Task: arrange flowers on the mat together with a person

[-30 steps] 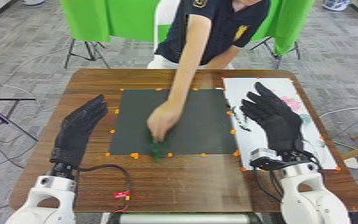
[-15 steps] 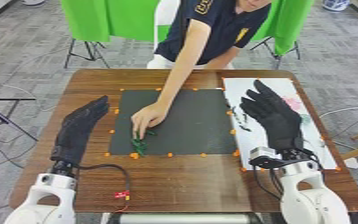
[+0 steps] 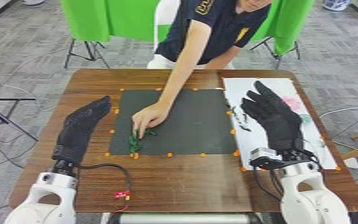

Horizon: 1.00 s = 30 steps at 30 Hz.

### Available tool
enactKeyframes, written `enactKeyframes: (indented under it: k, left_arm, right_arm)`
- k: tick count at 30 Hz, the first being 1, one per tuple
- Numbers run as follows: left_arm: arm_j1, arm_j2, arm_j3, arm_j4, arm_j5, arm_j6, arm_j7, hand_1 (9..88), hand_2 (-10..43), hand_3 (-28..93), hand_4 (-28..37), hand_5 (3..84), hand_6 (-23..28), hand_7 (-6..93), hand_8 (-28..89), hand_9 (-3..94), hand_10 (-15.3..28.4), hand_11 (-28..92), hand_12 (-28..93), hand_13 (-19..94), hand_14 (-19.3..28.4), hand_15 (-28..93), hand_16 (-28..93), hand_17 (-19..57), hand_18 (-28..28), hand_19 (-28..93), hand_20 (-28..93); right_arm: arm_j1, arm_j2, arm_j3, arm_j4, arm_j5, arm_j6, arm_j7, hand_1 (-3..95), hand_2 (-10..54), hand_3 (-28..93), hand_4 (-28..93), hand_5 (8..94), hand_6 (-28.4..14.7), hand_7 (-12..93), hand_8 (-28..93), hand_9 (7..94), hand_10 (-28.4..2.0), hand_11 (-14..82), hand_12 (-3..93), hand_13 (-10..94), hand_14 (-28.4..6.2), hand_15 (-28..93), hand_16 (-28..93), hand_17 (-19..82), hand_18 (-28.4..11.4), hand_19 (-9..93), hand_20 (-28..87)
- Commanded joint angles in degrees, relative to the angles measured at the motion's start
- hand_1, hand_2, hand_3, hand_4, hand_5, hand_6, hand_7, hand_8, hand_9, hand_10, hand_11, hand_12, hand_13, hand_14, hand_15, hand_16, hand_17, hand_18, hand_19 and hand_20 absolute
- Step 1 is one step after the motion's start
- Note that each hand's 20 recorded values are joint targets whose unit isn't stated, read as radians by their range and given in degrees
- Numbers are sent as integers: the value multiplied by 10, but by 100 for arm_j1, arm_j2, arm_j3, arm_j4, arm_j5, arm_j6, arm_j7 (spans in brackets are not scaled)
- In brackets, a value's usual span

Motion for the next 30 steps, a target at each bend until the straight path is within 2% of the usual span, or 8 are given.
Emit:
enactKeyframes:
  k: [1,5,9,16,20,23,26,30]
  left_arm:
    - [53,-43,-63,43,-8,-48,-79,243,-8,624,-199,476,6,80,-53,398,137,94,136,260,159,57,67,-19,144,45,138]
    - [17,-51,-51,55,23,-139,-108,243,-9,626,-200,475,7,81,-52,398,137,94,136,259,159,57,67,-19,143,44,138]
    - [56,-23,-65,31,-7,-88,-133,243,-8,626,-199,475,9,79,-52,397,136,94,137,259,159,57,67,-19,143,42,139]
    - [33,-2,-56,49,-12,-69,-169,245,-10,627,-196,469,14,77,-49,396,135,95,139,257,159,57,68,-20,142,41,140]
    - [60,-31,-72,37,3,-125,-225,245,-9,626,-195,466,17,76,-48,395,135,95,140,257,159,56,68,-21,142,41,140]
    - [78,-38,-89,26,-7,-99,-242,245,-10,626,-195,464,20,74,-47,394,135,95,141,257,160,56,68,-21,142,40,140]
    - [108,-48,-106,-8,18,-60,-277,245,-8,624,-196,462,24,73,-46,393,135,94,141,256,160,56,68,-22,142,40,140]
    - [85,-46,-130,-11,26,-168,-348,244,-9,624,-196,458,27,73,-43,392,134,95,142,256,161,55,68,-22,141,40,140]
  right_arm:
    - [-53,-10,-12,-18,-15,49,-52,92,-6,742,-159,354,-33,69,-65,363,-158,32,134,293,-173,72,173,151,-162,70,203]
    - [-59,16,-16,-19,-19,70,-58,92,-6,742,-160,354,-33,69,-65,363,-158,32,135,293,-173,72,174,151,-162,69,203]
    - [-31,3,-23,-3,-30,33,-54,93,-6,742,-161,354,-34,68,-65,364,-158,32,136,293,-173,72,174,151,-162,69,203]
    - [-43,-17,-11,46,50,6,-225,82,-13,721,-173,353,-33,69,-64,365,-159,34,141,299,-177,78,181,155,-172,73,203]
    - [-62,-44,24,53,-51,-71,-373,54,-89,689,-264,359,-36,71,-66,370,-158,34,148,311,-174,81,188,170,-180,74,204]
    - [-67,-15,54,37,-148,-118,-405,60,-95,672,-280,368,-45,72,-67,375,-157,36,150,317,-171,85,191,177,-186,79,207]
    - [40,109,175,42,-364,-270,-485,83,-95,656,-282,375,-51,73,-67,380,-157,38,155,331,-175,94,202,200,-199,134,246]
    - [155,487,481,-123,-1051,-5,-822,152,-95,604,-282,407,-65,68,-67,431,-153,52,169,441,-178,131,224,283,-195,246,343]
